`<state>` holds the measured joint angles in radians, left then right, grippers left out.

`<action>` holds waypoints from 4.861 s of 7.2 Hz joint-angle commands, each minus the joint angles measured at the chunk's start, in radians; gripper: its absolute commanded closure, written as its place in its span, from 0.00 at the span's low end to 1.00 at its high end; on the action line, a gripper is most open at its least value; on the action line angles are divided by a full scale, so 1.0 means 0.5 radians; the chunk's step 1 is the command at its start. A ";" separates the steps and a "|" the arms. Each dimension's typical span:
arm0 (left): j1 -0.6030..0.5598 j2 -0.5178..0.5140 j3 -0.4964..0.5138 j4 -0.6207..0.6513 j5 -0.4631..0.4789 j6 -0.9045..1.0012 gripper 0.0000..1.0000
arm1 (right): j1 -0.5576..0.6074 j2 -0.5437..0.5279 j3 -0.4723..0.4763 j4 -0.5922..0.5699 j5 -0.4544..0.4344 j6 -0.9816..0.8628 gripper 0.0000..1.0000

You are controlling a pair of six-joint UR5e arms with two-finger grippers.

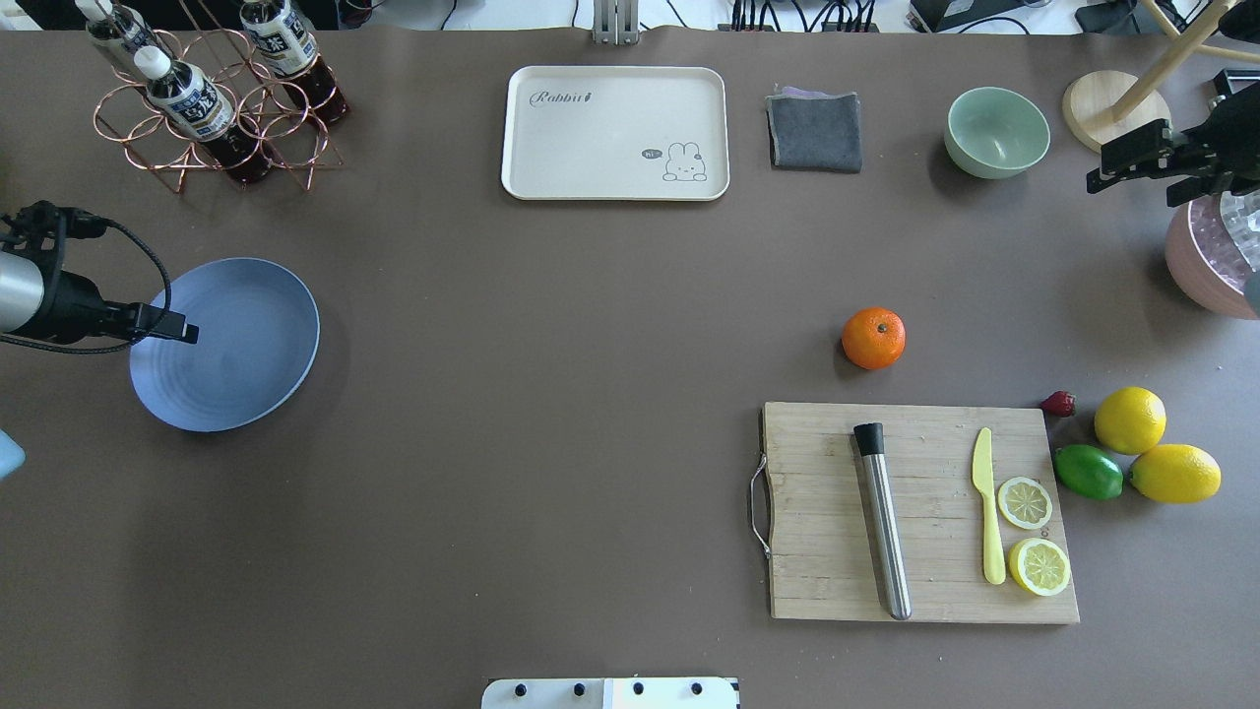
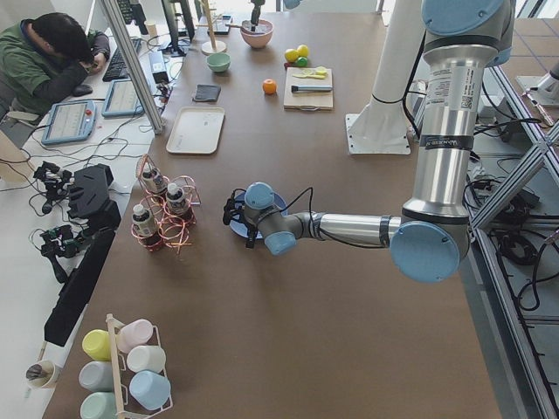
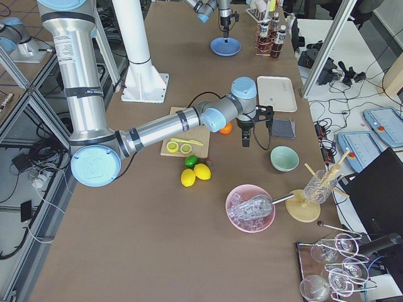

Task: Pick orange to plate
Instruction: 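Reach the left gripper to the blue plate rim while the right arm advances, then drag the blue plate toward the cutting board while right gripper approaches orange, then set the plate down with the left gripper while the right gripper grasps the orange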

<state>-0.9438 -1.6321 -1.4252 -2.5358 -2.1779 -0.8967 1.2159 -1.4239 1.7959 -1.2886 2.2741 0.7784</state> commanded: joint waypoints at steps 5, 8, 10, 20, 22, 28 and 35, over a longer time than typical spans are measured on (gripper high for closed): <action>-0.014 -0.028 -0.024 0.004 -0.013 -0.020 1.00 | -0.011 0.025 -0.011 0.000 -0.014 0.014 0.00; -0.286 -0.101 -0.226 0.067 -0.450 -0.224 1.00 | -0.011 0.071 -0.008 -0.012 -0.005 0.014 0.00; -0.260 -0.214 -0.407 0.153 -0.379 -0.537 1.00 | -0.072 0.096 -0.027 -0.024 -0.041 0.017 0.00; 1.117 -0.813 -0.724 1.001 1.140 -1.204 1.00 | -0.888 0.280 -0.042 -0.018 -0.581 0.511 0.00; 1.286 -0.835 -0.593 0.979 1.348 -1.216 1.00 | -0.910 0.289 -0.070 -0.015 -0.587 0.511 0.00; 1.195 -0.853 -0.659 0.979 1.276 -1.125 0.02 | -0.916 0.369 -0.208 -0.009 -0.609 0.511 0.00; 1.038 -0.853 -0.672 0.982 1.116 -1.057 0.02 | -1.042 0.406 -0.321 -0.003 -0.707 0.588 0.78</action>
<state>-0.4226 -2.0584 -1.7595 -2.0448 -1.6192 -1.4254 0.7025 -1.2195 1.6384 -1.2907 1.9290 1.0706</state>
